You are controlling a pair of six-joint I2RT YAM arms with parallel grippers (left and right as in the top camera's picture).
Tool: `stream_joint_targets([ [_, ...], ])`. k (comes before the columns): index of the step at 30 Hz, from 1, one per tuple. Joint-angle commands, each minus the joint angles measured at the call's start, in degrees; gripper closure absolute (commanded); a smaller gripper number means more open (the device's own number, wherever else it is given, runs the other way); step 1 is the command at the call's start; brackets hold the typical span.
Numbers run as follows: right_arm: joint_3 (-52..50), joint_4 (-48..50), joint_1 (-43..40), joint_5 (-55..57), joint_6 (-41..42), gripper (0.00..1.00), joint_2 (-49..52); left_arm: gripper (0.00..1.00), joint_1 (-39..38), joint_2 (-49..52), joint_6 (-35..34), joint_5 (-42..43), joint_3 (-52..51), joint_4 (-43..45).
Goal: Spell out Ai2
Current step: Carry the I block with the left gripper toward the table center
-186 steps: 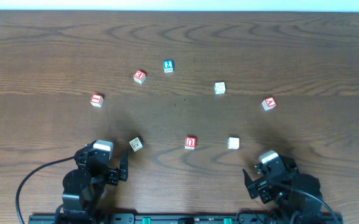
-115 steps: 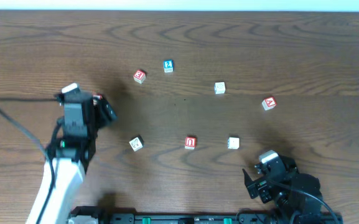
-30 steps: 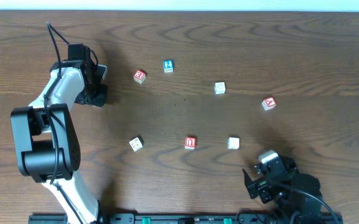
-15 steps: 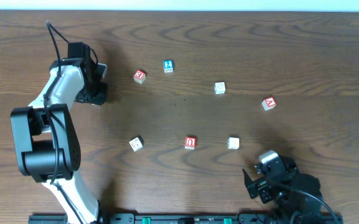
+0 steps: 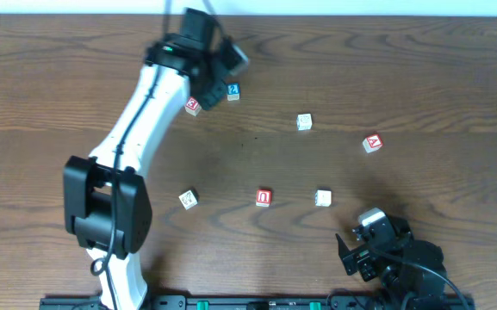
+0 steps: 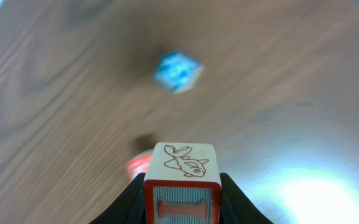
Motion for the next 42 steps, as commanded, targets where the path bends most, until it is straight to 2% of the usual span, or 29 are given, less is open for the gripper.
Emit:
stream_joint_targets([
  [1,-0.6,-0.3,-0.5,-0.5,-0.6,0.01,-0.3,0.95,-2.4,1.2,13.2,6.6,0.6,-2.3],
  [5,-0.6,-0.3,-0.5,-0.5,-0.6,0.01,-0.3,0.95,-4.1,3.4,24.8,6.6,0.6,-4.6],
  [9,-0.6,-0.3,-0.5,-0.5,-0.6,0.01,-0.3,0.95,-4.3,7.6,29.5,7.3,0.6,-4.7],
  [14,-0.6,-0.3,-0.5,-0.5,-0.6,0.01,-0.3,0.95,-4.4,12.2,38.0,12.2,0.6,-3.5],
  [20,-0.6,-0.3,-0.5,-0.5,-0.6,0.01,-0.3,0.95,-5.8,14.2,38.3,12.4,0.6,3.4],
  [29,-0.6,-0.3,-0.5,-0.5,-0.6,0.01,-0.3,0.94,-8.7,14.8,38.3,11.8,0.6,2.2],
  [35,-0.6,-0.3,-0.5,-0.5,-0.6,0.01,-0.3,0.94,-9.7,14.8,38.1,6.5,0.6,2.0],
  [40,-0.6,-0.3,-0.5,-0.5,-0.6,0.01,-0.3,0.94,-9.7,14.8,33.0,6.5,0.6,2.0],
  [42,-0.6,-0.3,-0.5,-0.5,-0.6,0.01,-0.3,0.94,-9.7,14.8,33.0,6.5,0.6,2.0],
])
